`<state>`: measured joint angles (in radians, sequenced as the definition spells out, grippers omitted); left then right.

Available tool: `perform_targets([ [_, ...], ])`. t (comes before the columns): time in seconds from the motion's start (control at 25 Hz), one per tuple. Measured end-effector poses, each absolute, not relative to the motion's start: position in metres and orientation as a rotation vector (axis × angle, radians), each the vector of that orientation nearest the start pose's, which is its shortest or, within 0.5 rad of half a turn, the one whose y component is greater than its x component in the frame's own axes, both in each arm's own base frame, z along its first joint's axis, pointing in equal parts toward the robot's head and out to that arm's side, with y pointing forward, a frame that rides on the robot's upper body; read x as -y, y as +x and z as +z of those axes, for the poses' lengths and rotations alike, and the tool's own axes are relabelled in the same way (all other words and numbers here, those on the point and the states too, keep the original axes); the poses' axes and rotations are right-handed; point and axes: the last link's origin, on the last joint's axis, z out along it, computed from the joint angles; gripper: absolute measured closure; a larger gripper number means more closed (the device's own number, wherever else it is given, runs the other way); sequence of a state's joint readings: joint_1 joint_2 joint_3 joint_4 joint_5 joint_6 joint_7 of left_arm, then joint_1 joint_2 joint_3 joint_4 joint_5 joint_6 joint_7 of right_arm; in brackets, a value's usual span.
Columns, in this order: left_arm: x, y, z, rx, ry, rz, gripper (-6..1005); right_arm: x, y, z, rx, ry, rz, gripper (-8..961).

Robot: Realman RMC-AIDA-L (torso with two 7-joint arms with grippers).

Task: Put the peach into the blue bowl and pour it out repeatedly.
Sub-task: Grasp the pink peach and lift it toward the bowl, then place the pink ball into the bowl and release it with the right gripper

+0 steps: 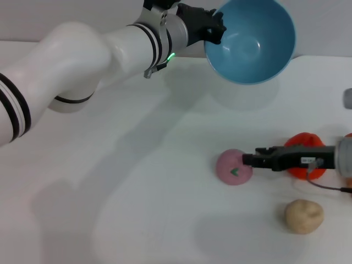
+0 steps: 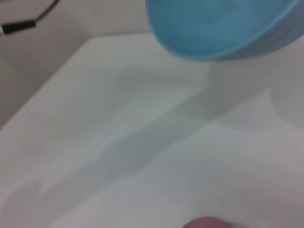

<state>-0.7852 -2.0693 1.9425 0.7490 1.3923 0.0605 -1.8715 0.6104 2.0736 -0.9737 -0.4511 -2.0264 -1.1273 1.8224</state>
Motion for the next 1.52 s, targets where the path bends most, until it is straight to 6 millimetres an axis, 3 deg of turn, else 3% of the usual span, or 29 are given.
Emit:
perform_targets([
  [0.36,-0.444,-0.137,-0.09,0.555,-2.179,-0.366,1000,-0.35,0.28,-0.087,-1.206,-2.574,0.29,432],
  [0.76,-0.444,-0.138,-0.09,0.557,-2.17,-0.362,1000,-0.345,0.283,-0.09,-1.142,-2.603,0.272,436],
  [1.0,-0.443,-0.139,-0.092,0.548,-2.162,-0.354,1000,-0.347,0.274,-0.088,-1.019,-2.612,0.412,649],
  [1.2,-0.44,-0.149,-0.094,0.534,-2.174,-0.311,1000,-0.345,0.265,-0.065,-0.881,-2.645,0.58,841],
  [1.32,-0.44,-0.163,-0.096,0.568,-2.193,-0.264,1001,-0.345,0.258,-0.038,-0.806,-2.64,0.668,878],
  [1.36,-0.441,-0.171,-0.097,0.596,-2.211,-0.241,1001,-0.345,0.252,-0.017,-0.75,-2.625,0.733,891],
  [1.52,-0.438,-0.175,-0.101,0.611,-2.242,-0.22,1001,-0.343,0.242,0.01,-0.67,-2.616,0.83,905],
])
